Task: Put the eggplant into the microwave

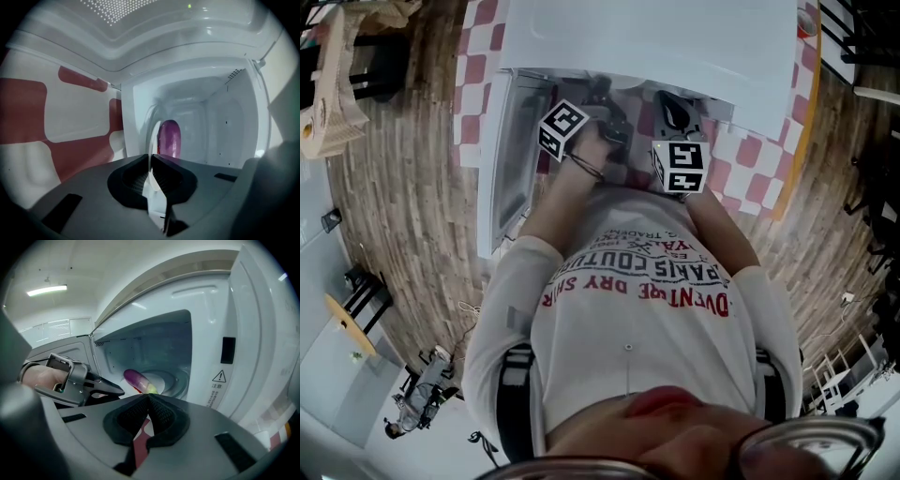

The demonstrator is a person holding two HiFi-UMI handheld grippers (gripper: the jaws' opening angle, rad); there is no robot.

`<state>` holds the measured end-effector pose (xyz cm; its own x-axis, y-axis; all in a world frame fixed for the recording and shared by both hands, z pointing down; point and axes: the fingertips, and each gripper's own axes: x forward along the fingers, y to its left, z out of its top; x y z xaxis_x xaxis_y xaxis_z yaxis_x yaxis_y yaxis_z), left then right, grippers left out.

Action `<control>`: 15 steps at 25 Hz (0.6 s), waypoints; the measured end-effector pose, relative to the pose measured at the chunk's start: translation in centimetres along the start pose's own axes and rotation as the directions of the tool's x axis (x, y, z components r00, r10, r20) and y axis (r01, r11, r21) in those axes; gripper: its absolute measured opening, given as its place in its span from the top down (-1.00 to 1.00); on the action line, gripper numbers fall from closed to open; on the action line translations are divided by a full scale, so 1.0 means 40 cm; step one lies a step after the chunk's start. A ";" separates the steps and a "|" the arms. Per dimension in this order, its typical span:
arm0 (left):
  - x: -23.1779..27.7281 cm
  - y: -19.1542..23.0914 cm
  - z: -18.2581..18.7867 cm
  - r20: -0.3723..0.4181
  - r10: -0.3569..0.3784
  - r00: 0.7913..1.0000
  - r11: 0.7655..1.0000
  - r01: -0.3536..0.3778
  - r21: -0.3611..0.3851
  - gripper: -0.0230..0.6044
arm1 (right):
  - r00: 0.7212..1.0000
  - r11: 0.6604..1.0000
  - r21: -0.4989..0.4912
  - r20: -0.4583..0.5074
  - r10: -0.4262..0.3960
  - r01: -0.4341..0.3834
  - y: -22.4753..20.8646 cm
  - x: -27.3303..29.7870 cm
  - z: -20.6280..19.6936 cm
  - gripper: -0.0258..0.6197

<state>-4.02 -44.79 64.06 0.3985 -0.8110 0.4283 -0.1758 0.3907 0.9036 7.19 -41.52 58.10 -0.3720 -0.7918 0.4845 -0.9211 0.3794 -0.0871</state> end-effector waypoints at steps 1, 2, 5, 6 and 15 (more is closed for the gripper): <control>0.002 0.002 -0.003 -0.009 0.008 1.000 1.000 -0.008 0.002 0.81 | 1.000 1.000 0.002 -0.001 0.000 0.000 0.001 0.000 -0.002 0.87; 0.003 0.002 -0.004 -0.015 0.015 1.000 1.000 -0.014 0.008 0.81 | 1.000 1.000 0.005 -0.002 -0.001 0.001 0.002 -0.001 -0.003 0.87; 0.004 0.002 -0.004 -0.022 0.038 0.999 0.999 -0.037 0.034 0.81 | 1.000 1.000 0.013 -0.006 -0.007 0.007 0.000 -0.002 -0.007 0.87; 0.005 0.001 -0.004 -0.022 0.046 0.999 0.998 -0.045 0.043 0.81 | 1.000 1.000 0.016 -0.007 -0.009 0.009 -0.001 -0.003 -0.008 0.87; 0.002 -0.070 -0.014 -0.052 -0.078 0.996 0.986 0.085 0.145 0.15 | 1.000 1.000 0.024 -0.007 -0.007 0.007 0.013 -0.022 -0.013 0.87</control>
<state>-3.00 -45.71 61.54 0.4569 -0.8156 0.3549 -0.2700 0.2530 0.9290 7.10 -40.40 58.07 -0.3645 -0.7911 0.4911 -0.9263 0.3619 -0.1046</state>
